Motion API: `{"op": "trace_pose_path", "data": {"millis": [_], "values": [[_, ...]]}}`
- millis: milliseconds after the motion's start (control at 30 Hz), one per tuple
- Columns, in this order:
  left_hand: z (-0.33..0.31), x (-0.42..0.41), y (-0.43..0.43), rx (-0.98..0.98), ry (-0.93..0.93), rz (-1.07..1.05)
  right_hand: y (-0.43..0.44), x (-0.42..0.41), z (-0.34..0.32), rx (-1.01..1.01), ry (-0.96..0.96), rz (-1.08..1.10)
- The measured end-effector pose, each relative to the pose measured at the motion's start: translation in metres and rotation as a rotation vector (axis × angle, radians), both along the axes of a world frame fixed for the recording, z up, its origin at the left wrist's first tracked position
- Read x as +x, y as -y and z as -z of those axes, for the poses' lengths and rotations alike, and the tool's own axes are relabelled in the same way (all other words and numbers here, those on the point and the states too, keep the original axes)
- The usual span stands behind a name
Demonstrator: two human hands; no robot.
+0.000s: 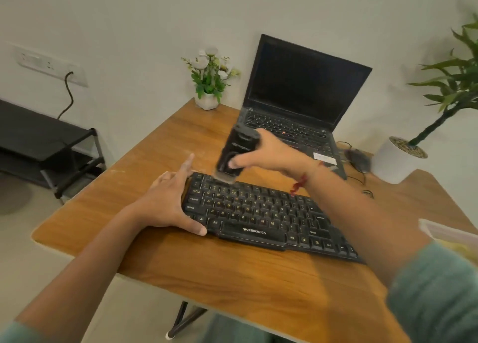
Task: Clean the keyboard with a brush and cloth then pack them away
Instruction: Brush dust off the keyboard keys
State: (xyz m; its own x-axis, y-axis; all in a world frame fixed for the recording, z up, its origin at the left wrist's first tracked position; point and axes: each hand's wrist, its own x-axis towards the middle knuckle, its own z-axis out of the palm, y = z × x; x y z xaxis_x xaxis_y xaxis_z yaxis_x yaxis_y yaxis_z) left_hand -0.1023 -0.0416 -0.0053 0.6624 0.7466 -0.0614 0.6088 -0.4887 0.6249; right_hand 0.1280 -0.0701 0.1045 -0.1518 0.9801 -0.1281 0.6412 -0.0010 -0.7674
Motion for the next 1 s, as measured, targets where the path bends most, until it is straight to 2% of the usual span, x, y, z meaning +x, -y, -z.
{"op": "trace_pose_path", "data": {"millis": [100,267,467,667,1000], "values": [[-0.002,0.001,0.001,0.009,0.025,0.002,-0.022,-0.040,0.017,0.005,-0.057,0.004],[0.002,0.001,-0.002,0.031,0.083,0.002,-0.032,-0.057,0.032,-0.039,0.073,-0.045],[-0.003,0.002,0.001,0.005,0.040,-0.005,-0.038,-0.054,0.023,-0.097,0.181,-0.084],[-0.004,0.002,0.003,-0.011,0.035,-0.010,-0.032,-0.041,0.012,-0.136,0.283,-0.123],[-0.001,0.002,0.000,-0.024,0.036,-0.013,-0.001,0.012,0.013,-0.139,0.310,-0.102]]}}
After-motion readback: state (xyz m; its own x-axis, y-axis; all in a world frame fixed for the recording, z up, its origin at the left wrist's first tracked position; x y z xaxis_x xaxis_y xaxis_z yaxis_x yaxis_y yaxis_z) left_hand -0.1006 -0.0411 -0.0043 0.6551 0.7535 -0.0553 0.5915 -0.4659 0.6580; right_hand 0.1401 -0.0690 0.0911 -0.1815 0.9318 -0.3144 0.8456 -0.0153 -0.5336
